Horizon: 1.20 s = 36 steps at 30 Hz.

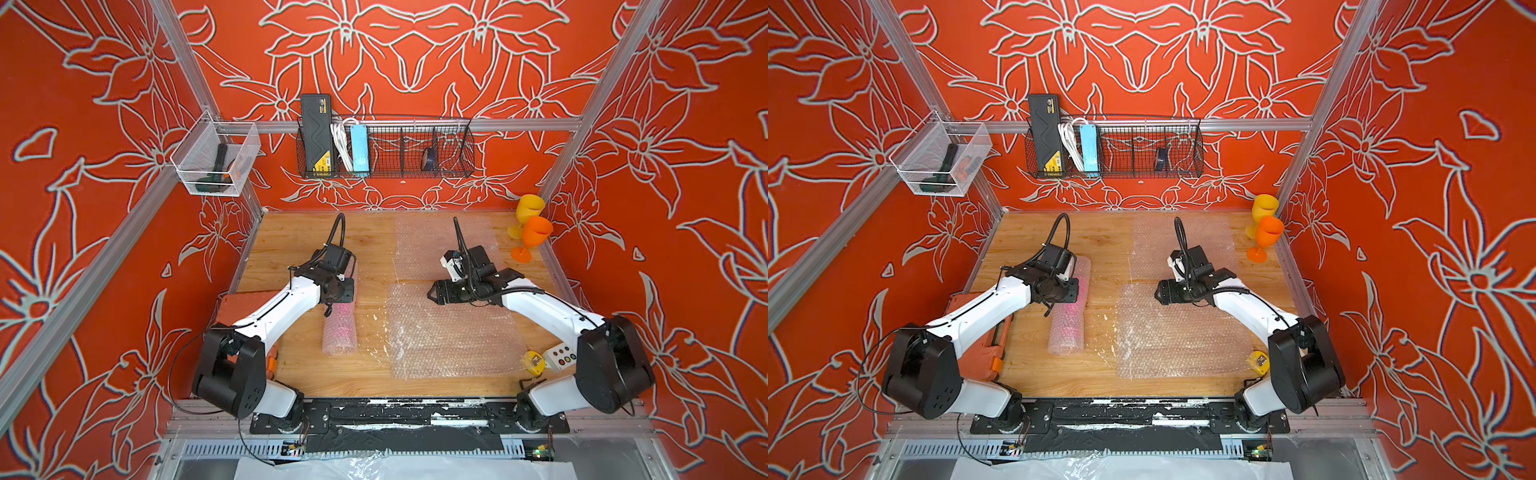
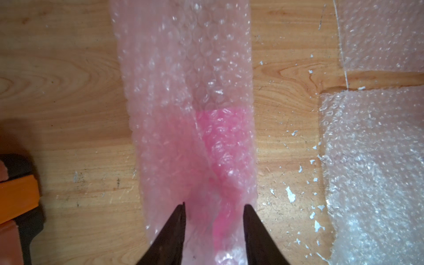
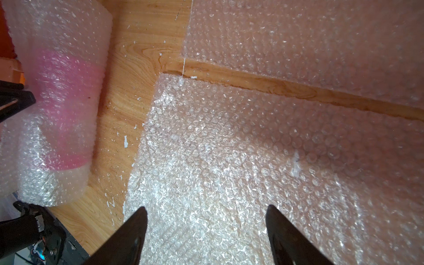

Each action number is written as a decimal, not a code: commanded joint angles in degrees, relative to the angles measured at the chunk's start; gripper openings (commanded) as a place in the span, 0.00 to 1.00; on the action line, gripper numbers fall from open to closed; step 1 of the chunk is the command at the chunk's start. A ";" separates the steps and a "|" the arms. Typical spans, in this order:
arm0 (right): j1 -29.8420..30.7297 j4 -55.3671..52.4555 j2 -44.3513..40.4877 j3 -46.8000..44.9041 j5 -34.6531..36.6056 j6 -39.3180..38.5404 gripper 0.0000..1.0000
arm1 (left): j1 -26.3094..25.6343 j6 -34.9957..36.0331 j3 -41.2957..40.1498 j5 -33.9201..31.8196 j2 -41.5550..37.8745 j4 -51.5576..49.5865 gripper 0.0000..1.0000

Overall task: Unpack wine glasses from bubble wrap
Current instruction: Unwrap the bubble wrap at the center of the board.

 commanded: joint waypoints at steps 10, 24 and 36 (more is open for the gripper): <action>0.60 1.14 1.51 0.55 -1.44 -0.03 0.81 | 0.04 0.33 -3.12 1.60 -2.22 0.04 0.40; 0.88 2.09 2.59 -0.24 -1.88 0.13 0.81 | -0.26 -1.51 -2.24 8.94 -7.95 1.29 0.44; 0.94 2.19 2.67 -0.33 -2.03 0.13 0.81 | -2.25 -2.22 -5.24 5.26 -5.29 -0.32 0.43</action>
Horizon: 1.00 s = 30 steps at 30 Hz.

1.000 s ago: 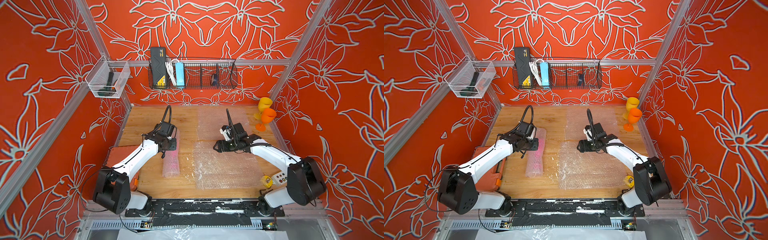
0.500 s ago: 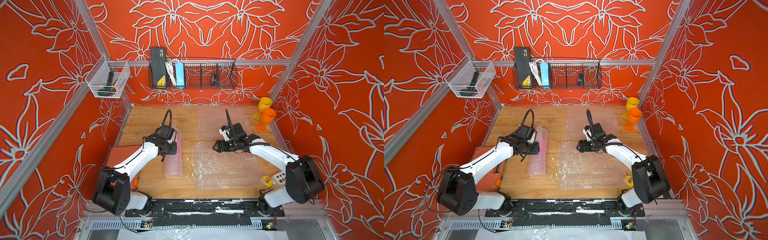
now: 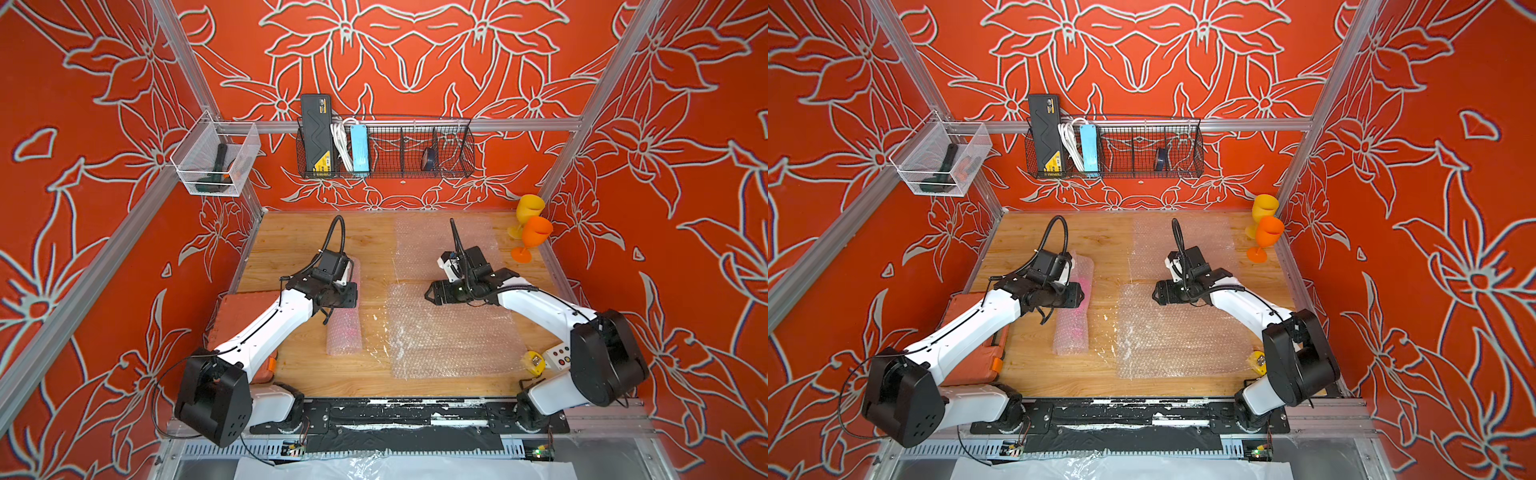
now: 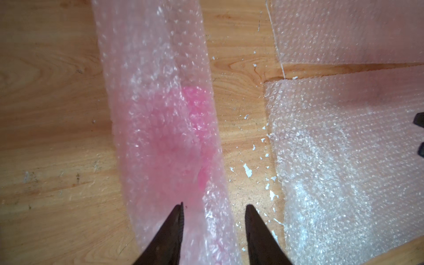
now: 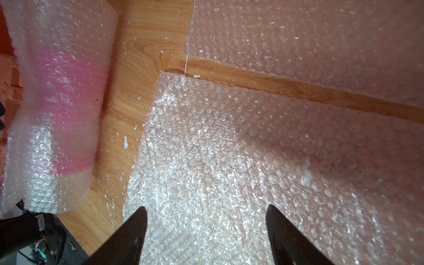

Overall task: Unpack wine glasses from bubble wrap
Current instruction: Unwrap the bubble wrap at the center of the board.

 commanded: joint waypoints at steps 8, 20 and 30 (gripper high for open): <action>0.35 0.21 0.37 -0.65 -0.66 -0.12 0.82 | -0.19 -0.32 -0.69 -3.78 2.06 -2.08 0.40; 3.82 -0.64 3.45 4.27 -3.43 0.20 0.82 | -0.10 1.48 -0.79 -5.44 2.14 -1.75 0.00; 16.97 11.12 20.57 19.26 -11.30 10.01 0.76 | 0.07 1.22 -0.02 0.14 -1.22 0.57 0.00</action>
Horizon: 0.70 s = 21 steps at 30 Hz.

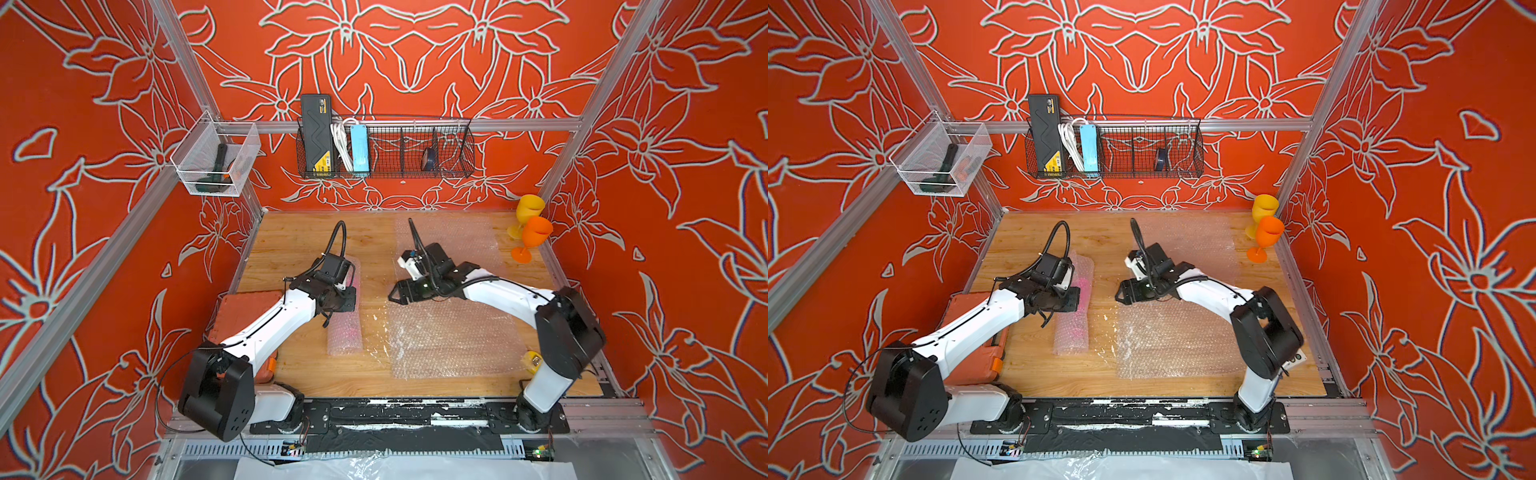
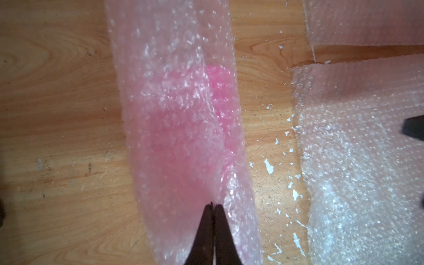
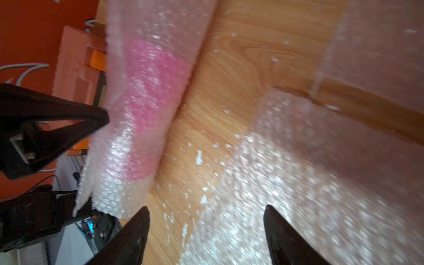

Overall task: Unpack wine glasses from bubble wrap
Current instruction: Unwrap the bubble wrap at the center of the board.

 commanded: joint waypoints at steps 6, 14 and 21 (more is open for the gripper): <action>6.04 5.22 14.58 12.05 -5.11 5.24 0.74 | 0.76 0.58 0.15 2.71 -2.35 0.52 0.00; 6.54 4.28 17.34 15.62 -7.06 5.31 0.73 | 1.22 0.42 -1.31 4.34 -2.58 1.64 0.00; 6.87 6.81 18.02 15.62 -8.96 7.37 0.73 | 1.24 0.34 -0.98 5.17 -2.14 2.32 0.00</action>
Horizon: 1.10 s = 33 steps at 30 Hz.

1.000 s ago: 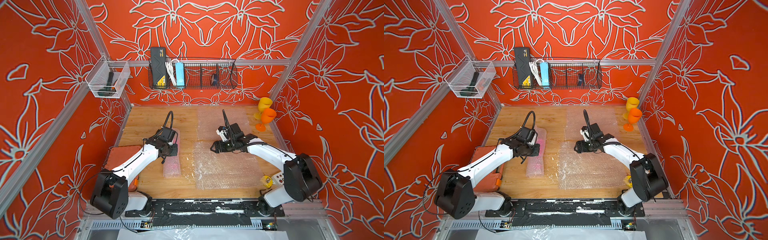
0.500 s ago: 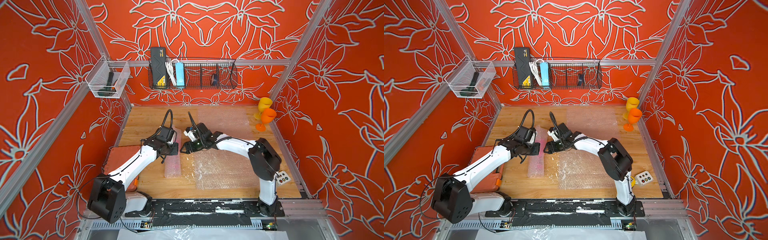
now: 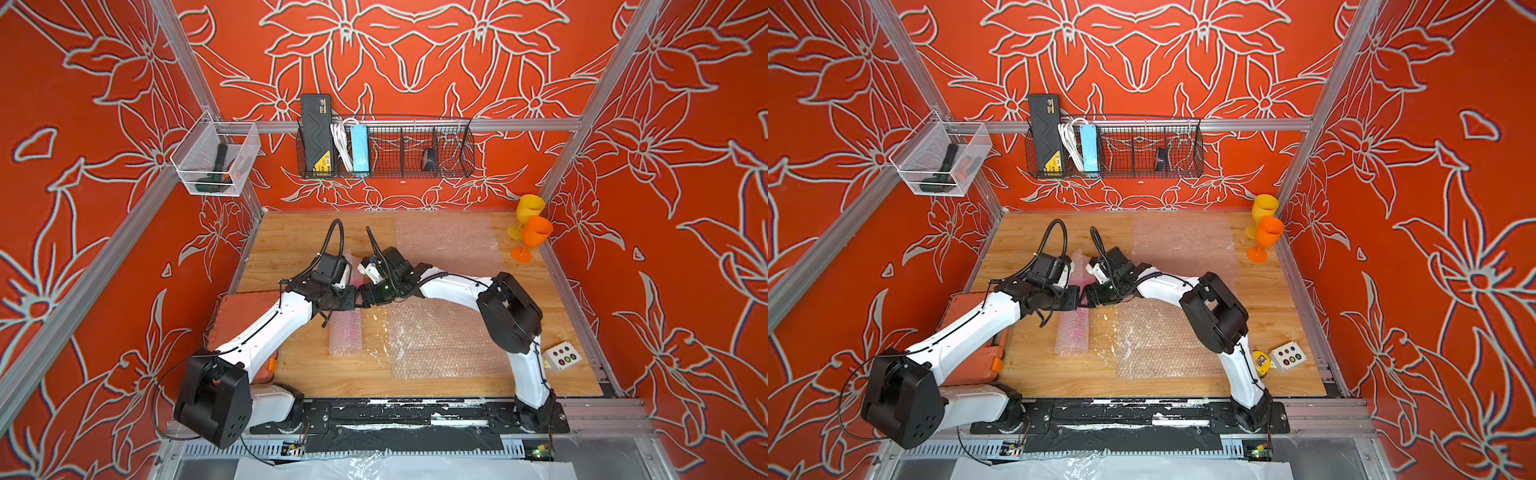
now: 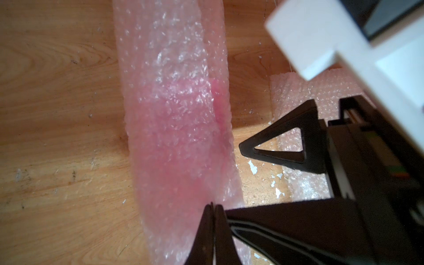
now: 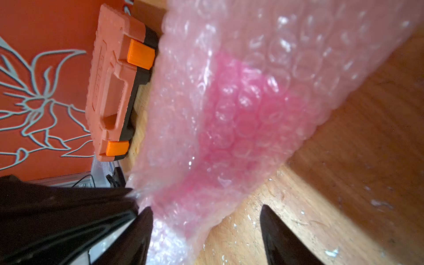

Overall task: Unpack wine glasses from bubble wrap
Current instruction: Unwrap the bubble wrap at the center of the board.

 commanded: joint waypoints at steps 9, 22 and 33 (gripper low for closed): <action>0.25 0.22 3.73 3.92 -0.67 0.55 0.25 | 1.55 1.19 0.50 0.57 -0.11 0.67 0.00; -2.50 1.22 2.33 3.97 1.99 1.25 0.21 | 8.54 5.03 6.04 0.92 5.54 1.16 0.00; -3.38 2.50 3.15 4.70 1.08 2.14 0.03 | 11.43 6.91 8.68 3.41 7.38 1.18 0.00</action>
